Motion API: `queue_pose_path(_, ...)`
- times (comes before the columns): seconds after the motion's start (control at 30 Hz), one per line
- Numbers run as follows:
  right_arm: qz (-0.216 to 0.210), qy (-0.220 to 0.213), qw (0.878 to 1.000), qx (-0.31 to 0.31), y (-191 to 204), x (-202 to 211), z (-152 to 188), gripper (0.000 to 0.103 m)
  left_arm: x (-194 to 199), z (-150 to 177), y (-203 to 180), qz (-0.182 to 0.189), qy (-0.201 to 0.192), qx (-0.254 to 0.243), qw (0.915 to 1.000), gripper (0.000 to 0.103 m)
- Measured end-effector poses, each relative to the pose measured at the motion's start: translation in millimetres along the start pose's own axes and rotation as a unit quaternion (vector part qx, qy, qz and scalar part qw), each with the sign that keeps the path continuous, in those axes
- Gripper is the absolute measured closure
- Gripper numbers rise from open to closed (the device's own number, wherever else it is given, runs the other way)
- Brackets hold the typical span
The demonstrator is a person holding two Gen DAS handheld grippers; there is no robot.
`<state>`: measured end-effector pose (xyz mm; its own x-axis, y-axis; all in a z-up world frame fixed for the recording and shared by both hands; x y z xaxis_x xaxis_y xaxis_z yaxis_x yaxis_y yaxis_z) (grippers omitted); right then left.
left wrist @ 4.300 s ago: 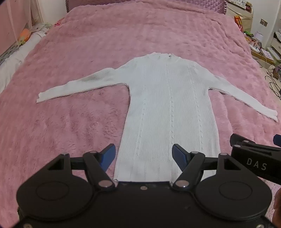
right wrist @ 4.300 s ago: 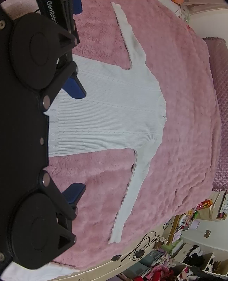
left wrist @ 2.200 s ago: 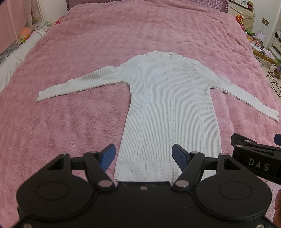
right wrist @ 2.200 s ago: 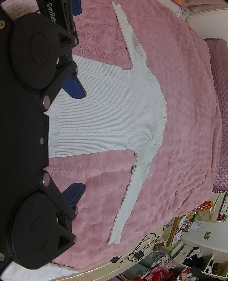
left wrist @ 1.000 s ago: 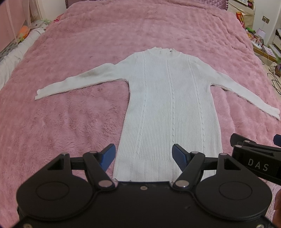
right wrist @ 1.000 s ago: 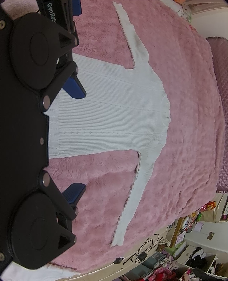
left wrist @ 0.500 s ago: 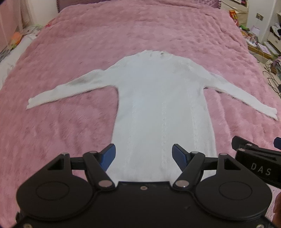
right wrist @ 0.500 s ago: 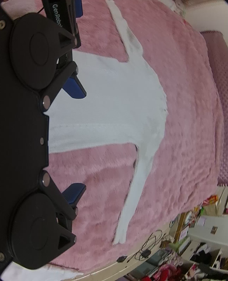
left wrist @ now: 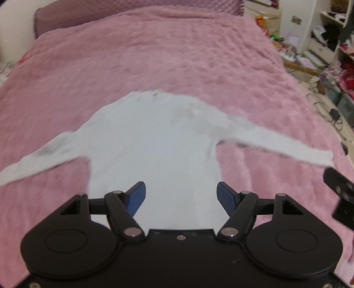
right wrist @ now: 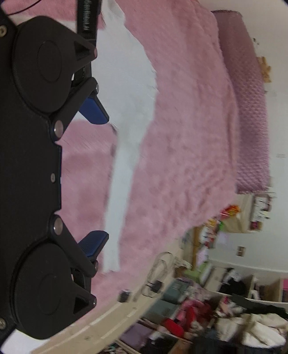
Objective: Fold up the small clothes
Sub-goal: 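Reach the right tool to a sweater sleeve cuff and grasp it, then carry the held sleeve with the right tool across the sweater body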
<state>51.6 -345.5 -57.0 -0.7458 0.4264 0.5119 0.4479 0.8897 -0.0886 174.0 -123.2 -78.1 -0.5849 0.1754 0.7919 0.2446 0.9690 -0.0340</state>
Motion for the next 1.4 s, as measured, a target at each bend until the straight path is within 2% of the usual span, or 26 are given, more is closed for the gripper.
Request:
queue_pose_path(0.07, 0.020, 0.002, 1.000, -0.007, -18.3, -16.6, -1.6, 0.000, -24.3, -15.6, -11.4, 0.012, -0.004, -0.002, 0.9999, 0.028)
queue_pose_path(0.2, 0.065, 0.018, 0.997, -0.047, -64.5, -53.1, -1.6, 0.000, -74.7, -46.5, -30.6, 0.013, 0.004, -0.007, 0.9999, 0.028)
queue_pose_path(0.53, 0.112, 0.035, 0.982, -0.146, -159.3, -148.7, 13.9, 0.002, -168.9, -82.2, -91.4, 0.036, 0.035, -0.034, 0.9982, 0.028)
queue_pose_path(0.6, 0.111, 0.045, 0.977, -0.174, -177.3, -167.8, 21.2, 0.004, -185.2, -82.9, -99.3, 0.034, 0.044, -0.040, 0.9977, 0.028)
queue_pose_path(0.67, 0.099, 0.052, 0.970, -0.216, -194.2, -183.8, 32.5, 0.014, -201.2, -83.4, -105.7, 0.033, 0.048, -0.045, 0.9973, 0.028)
queue_pose_path(0.7, 0.093, 0.058, 0.966, -0.233, -200.8, -191.7, 38.3, 0.023, -207.6, -83.0, -107.3, 0.031, 0.051, -0.047, 0.9971, 0.028)
queue_pose_path(0.73, 0.088, 0.065, 0.962, -0.249, -206.8, -199.6, 44.9, 0.025, -214.8, -83.4, -108.9, 0.029, 0.055, -0.048, 0.9969, 0.028)
queue_pose_path(0.9, 0.082, 0.082, 0.948, -0.297, -227.1, -227.5, 67.1, 0.027, -244.1, -87.1, -114.7, 0.012, 0.069, -0.052, 0.9962, 0.028)
queue_pose_path(1.03, 0.056, 0.082, 0.935, -0.341, -237.6, -243.1, 74.0, 0.029, -259.8, -90.0, -113.2, -0.001, 0.069, -0.057, 0.9960, 0.028)
queue_pose_path(1.17, 0.041, 0.074, 0.929, -0.361, -240.4, -257.4, 74.4, 0.033, -275.1, -91.4, -110.0, -0.011, 0.075, -0.055, 0.9956, 0.028)
queue_pose_path(1.2, 0.037, 0.073, 0.927, -0.366, -240.6, -260.6, 74.4, 0.036, -276.6, -91.1, -109.4, -0.013, 0.076, -0.053, 0.9956, 0.028)
queue_pose_path(1.27, 0.035, 0.071, 0.926, -0.370, -241.8, -264.4, 73.5, 0.051, -282.1, -90.7, -106.9, -0.015, 0.079, -0.046, 0.9957, 0.028)
queue_pose_path(1.3, 0.032, 0.070, 0.928, -0.365, -241.9, -265.6, 72.2, 0.064, -284.3, -90.8, -106.6, -0.014, 0.079, -0.044, 0.9958, 0.028)
queue_pose_path(1.33, 0.031, 0.070, 0.929, -0.362, -241.3, -266.6, 71.3, 0.072, -286.2, -90.5, -106.5, -0.013, 0.080, -0.044, 0.9958, 0.028)
queue_pose_path(1.37, 0.030, 0.070, 0.928, -0.366, -241.4, -267.3, 71.1, 0.074, -287.4, -90.3, -106.4, -0.012, 0.080, -0.044, 0.9958, 0.028)
queue_pose_path(1.4, 0.026, 0.069, 0.926, -0.369, -241.6, -268.2, 70.5, 0.081, -288.8, -90.4, -106.4, -0.011, 0.080, -0.044, 0.9957, 0.028)
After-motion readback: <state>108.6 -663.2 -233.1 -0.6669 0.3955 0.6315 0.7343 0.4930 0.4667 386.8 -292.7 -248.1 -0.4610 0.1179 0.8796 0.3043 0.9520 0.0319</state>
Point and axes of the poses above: each gripper's, at about its wrist camera, not at the fingertips, and x roughly against the way its jaws point, y to its left, z to its underside, the point moved 6 cm from there along -x, roughly the way its jaws point, and after that the axes turned 2 degrees about -x, right-handed, at the moved point
